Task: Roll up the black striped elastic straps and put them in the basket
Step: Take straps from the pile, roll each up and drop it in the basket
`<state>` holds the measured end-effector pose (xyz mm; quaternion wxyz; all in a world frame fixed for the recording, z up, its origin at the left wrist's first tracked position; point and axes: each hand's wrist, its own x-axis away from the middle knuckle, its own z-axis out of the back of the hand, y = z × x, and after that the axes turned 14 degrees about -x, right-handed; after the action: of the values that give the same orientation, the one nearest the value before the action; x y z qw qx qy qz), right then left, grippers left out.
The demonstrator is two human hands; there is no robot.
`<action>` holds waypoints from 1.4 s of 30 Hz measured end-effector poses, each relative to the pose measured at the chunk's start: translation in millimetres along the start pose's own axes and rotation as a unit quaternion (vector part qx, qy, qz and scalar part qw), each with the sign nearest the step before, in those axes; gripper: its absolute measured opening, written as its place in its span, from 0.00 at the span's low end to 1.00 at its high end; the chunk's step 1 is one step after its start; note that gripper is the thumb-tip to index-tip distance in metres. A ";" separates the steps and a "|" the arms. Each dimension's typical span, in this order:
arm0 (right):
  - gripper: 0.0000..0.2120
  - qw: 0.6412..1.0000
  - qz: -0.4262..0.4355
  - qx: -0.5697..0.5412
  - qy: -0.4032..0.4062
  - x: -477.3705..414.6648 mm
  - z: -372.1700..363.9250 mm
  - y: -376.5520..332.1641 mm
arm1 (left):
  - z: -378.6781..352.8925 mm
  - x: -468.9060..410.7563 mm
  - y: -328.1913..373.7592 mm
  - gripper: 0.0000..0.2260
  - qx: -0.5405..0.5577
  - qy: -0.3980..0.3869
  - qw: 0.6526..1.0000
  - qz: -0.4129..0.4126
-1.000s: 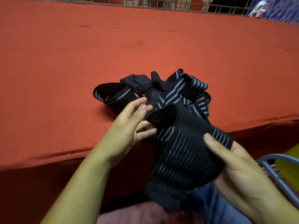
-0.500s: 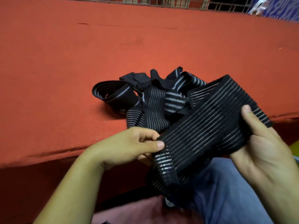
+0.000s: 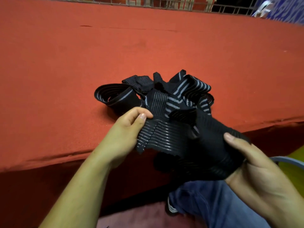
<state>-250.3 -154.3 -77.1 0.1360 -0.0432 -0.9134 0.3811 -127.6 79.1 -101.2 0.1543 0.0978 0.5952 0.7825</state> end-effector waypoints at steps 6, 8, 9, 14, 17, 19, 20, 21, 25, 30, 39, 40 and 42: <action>0.19 0.997 0.027 -0.062 -0.024 5.4 -12.3 9.1 | -6.8 2.6 -3.6 0.23 -0.030 -0.144 0.989 0.008; 0.20 0.997 0.028 -0.058 -0.040 5.6 -13.3 8.5 | -5.8 1.3 -6.2 0.22 -0.103 -0.125 0.987 -0.020; 0.21 0.997 0.026 -0.054 -0.048 6.1 -12.9 8.5 | -5.8 1.3 -6.4 0.21 -0.126 -0.121 0.984 -0.030; 0.26 0.995 0.014 -0.042 -0.088 13.3 -12.4 18.8 | -13.1 6.5 -5.3 0.19 -0.114 -0.246 0.962 -0.044; 0.18 0.996 0.023 -0.033 -0.084 18.2 -17.1 22.7 | -16.4 13.4 -0.6 0.15 -0.152 -0.364 0.918 -0.039; 0.21 0.996 0.024 0.008 -0.084 16.8 -16.5 23.5 | -14.7 13.0 -2.7 0.15 -0.155 -0.363 0.918 -0.048; 0.20 0.997 0.023 0.038 -0.066 15.4 -14.9 24.4 | -12.8 10.4 -3.8 0.16 -0.149 -0.323 0.933 -0.059; 0.17 0.997 0.026 0.061 -0.047 13.5 -12.2 24.4 | -11.0 7.4 -2.6 0.17 -0.128 -0.267 0.953 -0.072; 0.13 0.991 0.025 0.128 -0.029 11.0 -7.0 28.8 | -7.1 1.3 3.4 0.29 -0.109 -0.022 0.984 -0.139; 0.18 0.974 0.014 0.212 -0.072 16.1 -8.9 40.1 | -37.0 0.7 -11.8 0.34 -0.396 -0.064 0.886 -0.234; 0.21 0.994 0.086 -0.041 0.057 6.6 -21.3 17.1 | -26.1 -1.3 -3.4 0.12 -0.178 0.011 0.972 -0.153; 0.22 0.992 0.087 -0.069 0.061 3.8 -20.9 11.8 | -26.9 2.0 3.1 0.10 -0.108 -0.061 0.987 -0.106; 0.22 0.987 0.076 -0.117 0.085 1.1 -22.8 3.4 | -31.3 7.9 6.7 0.19 -0.091 -0.202 0.974 -0.051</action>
<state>-245.0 -136.1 -63.9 0.1778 -0.1601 -0.9310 0.2756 -146.3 52.1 -103.5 0.3192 0.2091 0.4825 0.7884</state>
